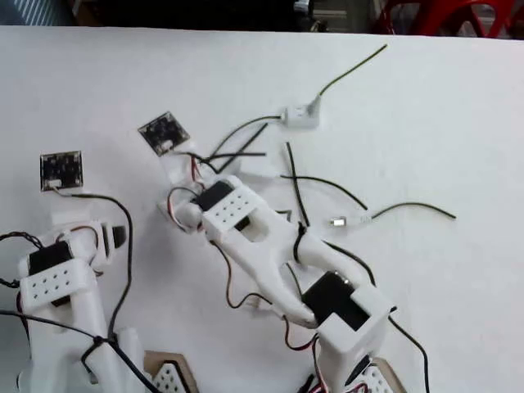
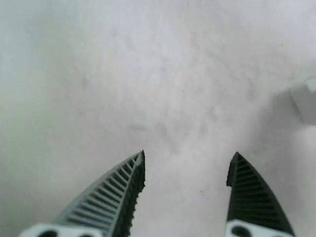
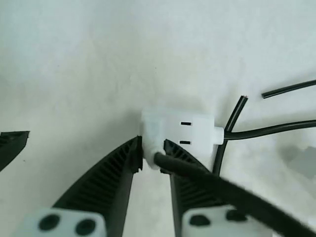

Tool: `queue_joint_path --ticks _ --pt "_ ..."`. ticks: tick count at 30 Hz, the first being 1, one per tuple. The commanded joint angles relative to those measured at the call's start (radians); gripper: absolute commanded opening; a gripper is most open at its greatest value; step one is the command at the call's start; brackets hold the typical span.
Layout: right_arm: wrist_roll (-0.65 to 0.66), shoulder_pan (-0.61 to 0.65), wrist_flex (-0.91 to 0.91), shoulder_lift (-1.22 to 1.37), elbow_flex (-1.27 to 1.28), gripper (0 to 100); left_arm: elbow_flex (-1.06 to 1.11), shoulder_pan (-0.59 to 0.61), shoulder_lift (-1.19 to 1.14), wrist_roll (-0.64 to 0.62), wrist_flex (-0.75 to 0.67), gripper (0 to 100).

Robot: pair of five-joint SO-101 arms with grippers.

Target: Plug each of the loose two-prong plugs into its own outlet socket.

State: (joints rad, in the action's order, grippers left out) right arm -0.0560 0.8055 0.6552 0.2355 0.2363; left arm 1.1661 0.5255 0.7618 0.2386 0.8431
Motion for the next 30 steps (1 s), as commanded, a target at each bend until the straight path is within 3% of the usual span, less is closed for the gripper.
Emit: queue_joint_path --ticks 1,7,22,30 --pt "0.009 0.004 0.022 -0.002 -0.048 1.6 0.002 -0.008 0.025 -0.006 -0.021 27" --pt "0.034 0.005 0.128 0.001 -0.137 1.6 0.002 -0.008 0.025 -0.006 -0.021 27" --pt "0.051 0.030 0.143 0.002 -0.161 1.6 0.003 -0.008 0.025 -0.006 -0.021 27" --pt "0.061 0.028 0.417 0.191 -0.451 1.6 0.005 -0.008 0.025 -0.005 -0.021 27"
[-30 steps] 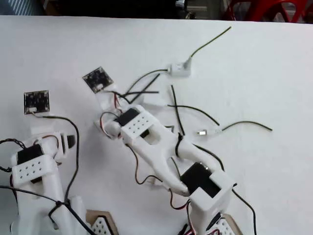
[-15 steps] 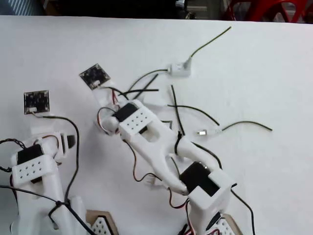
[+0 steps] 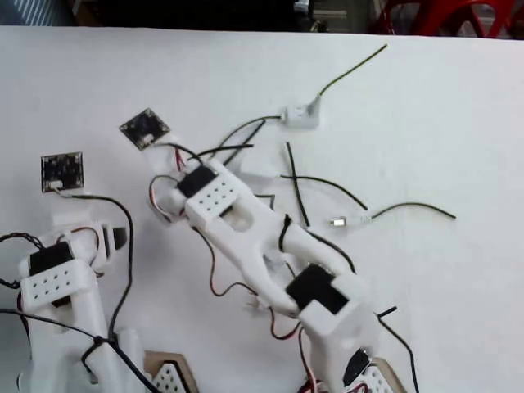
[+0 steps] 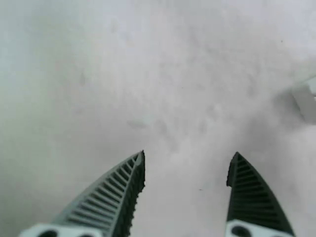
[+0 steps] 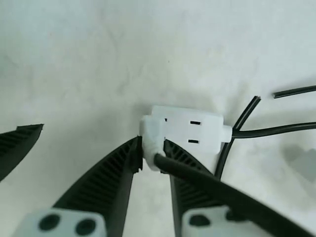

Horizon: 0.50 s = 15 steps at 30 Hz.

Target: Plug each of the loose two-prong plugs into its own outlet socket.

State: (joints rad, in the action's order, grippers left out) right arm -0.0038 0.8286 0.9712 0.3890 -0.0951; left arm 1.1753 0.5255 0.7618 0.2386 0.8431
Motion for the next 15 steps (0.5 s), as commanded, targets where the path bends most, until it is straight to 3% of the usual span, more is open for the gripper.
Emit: queue_joint_path --ticks 1,15 --pt "0.009 0.007 0.122 0.058 -0.152 1.6 -0.005 -0.008 0.025 -0.005 -0.021 27" --pt "0.009 0.008 0.136 0.099 -0.201 1.7 -0.005 -0.008 0.025 -0.005 -0.021 27"
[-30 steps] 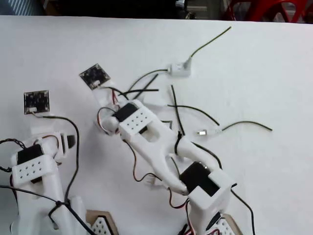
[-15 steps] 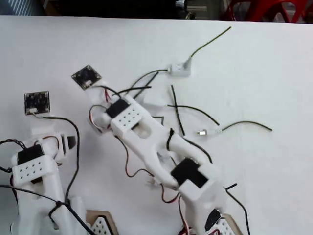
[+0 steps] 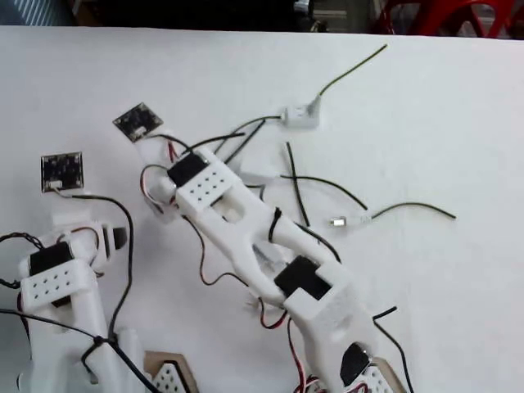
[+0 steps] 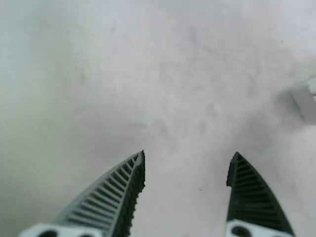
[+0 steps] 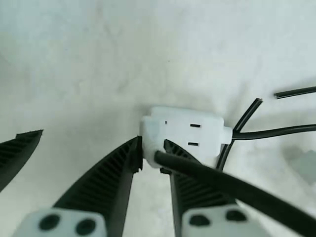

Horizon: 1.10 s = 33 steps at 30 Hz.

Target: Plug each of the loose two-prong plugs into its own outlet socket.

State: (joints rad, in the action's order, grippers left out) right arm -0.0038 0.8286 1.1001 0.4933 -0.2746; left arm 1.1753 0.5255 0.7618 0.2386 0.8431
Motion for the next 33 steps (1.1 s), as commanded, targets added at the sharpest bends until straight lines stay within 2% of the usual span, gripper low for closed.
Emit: queue_joint_path --ticks 1,6,12,33 --pt "0.009 0.007 0.007 -0.005 -0.021 1.7 -0.005 -0.008 0.025 -0.005 -0.021 27" --pt "0.011 -0.001 0.022 -0.007 -0.023 1.7 -0.005 -0.008 0.025 -0.005 -0.023 27" --pt "0.009 -0.033 0.124 -0.039 -0.094 1.7 -0.005 -0.008 0.025 -0.006 -0.023 27" --pt "0.017 0.016 0.097 0.036 -0.095 1.7 -0.006 -0.004 0.025 -0.008 -0.023 27"
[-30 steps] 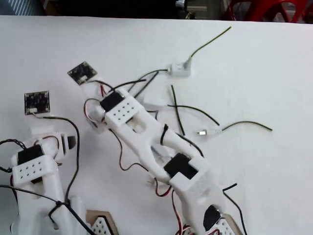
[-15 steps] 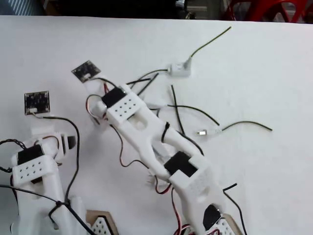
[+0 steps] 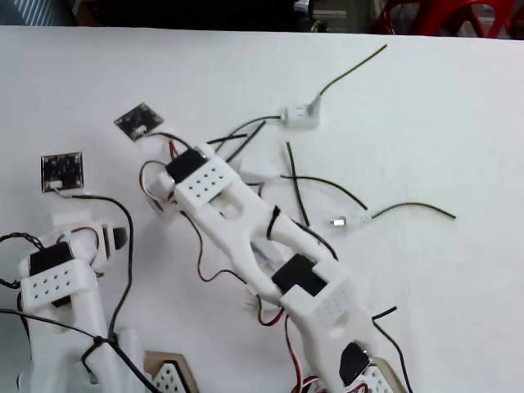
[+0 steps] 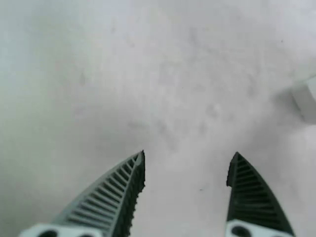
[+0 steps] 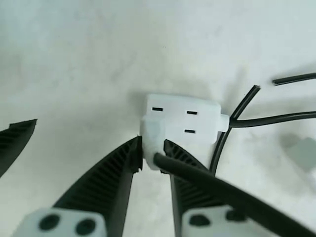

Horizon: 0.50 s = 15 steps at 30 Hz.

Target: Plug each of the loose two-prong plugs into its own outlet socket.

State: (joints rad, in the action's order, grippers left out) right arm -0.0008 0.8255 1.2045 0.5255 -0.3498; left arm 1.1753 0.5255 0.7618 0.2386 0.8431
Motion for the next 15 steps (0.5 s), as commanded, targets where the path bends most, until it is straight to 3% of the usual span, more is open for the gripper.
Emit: queue_joint_path --ticks 1,15 --pt "0.014 0.019 -0.007 0.004 -0.020 1.7 -0.006 -0.004 0.025 -0.008 -0.023 27" --pt "0.014 0.028 -0.008 -0.001 -0.020 1.7 -0.006 -0.004 0.025 -0.008 -0.023 27"
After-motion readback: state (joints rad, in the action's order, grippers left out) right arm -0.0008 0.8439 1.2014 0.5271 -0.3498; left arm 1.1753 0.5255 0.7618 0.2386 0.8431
